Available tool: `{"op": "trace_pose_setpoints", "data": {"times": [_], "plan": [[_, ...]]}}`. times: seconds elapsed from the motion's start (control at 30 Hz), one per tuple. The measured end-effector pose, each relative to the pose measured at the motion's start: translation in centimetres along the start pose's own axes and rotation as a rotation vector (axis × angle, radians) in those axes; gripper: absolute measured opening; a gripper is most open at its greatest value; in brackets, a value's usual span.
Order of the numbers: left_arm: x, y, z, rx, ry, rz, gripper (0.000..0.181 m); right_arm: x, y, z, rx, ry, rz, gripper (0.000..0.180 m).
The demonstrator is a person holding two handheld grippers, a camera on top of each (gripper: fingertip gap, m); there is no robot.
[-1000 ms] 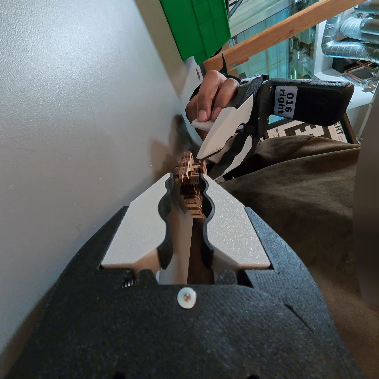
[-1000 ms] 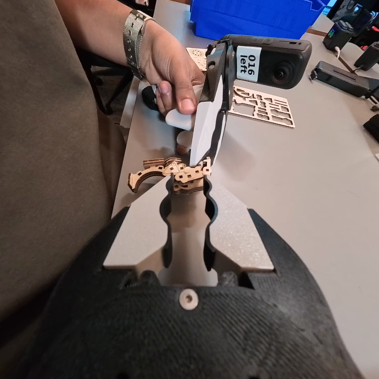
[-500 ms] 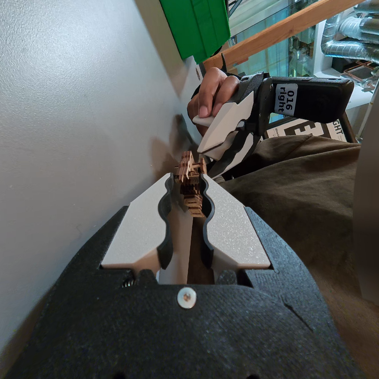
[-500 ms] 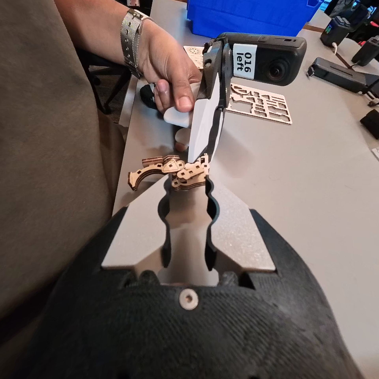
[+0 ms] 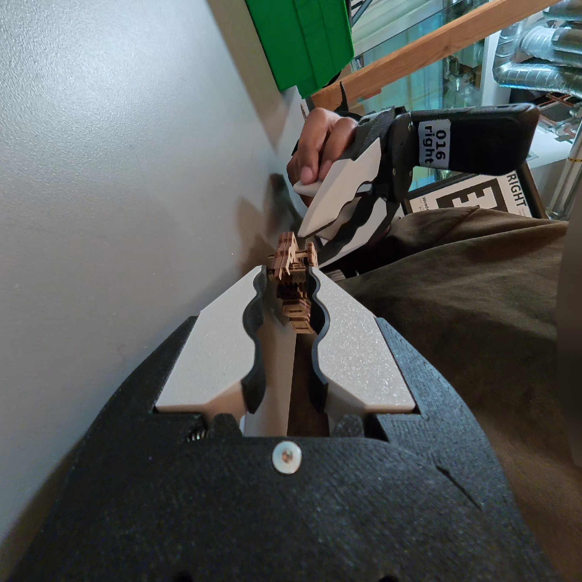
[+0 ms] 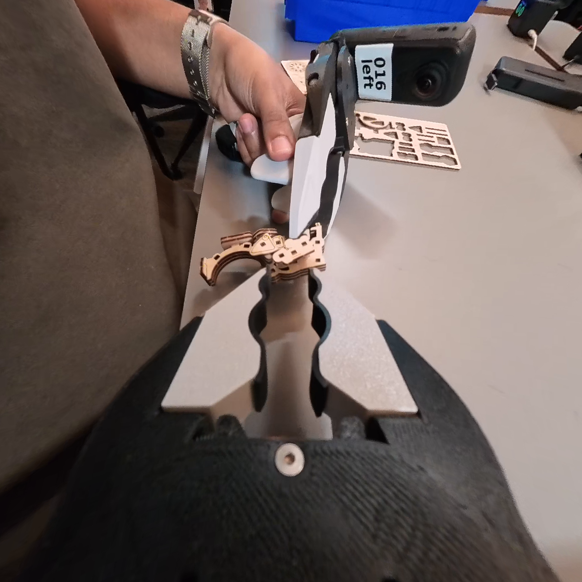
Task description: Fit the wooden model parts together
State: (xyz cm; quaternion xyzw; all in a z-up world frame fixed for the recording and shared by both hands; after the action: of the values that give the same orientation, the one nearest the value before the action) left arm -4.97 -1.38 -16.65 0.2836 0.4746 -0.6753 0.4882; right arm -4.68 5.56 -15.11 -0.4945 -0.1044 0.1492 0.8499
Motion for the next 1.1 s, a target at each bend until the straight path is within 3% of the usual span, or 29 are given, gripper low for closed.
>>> {"op": "trace_pose_setpoints", "data": {"times": [1.1], "plan": [[0.0, 0.0, 0.0, 0.0, 0.003, 0.005, 0.02, 1.7, -0.5, -0.5, -0.005, -0.088, 0.001, 0.009]]}}
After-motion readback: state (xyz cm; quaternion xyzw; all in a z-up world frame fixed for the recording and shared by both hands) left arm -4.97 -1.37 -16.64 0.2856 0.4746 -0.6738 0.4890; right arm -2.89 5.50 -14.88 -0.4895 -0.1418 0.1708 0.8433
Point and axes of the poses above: each gripper's, where its closed fingertips meet, z back along the fingers, y out of its underside, x = y × z across the jaws, the point moved 3 cm from there along z, back along the fingers, and after that the axes turned 12 degrees about -y, right-handed, at the moved point
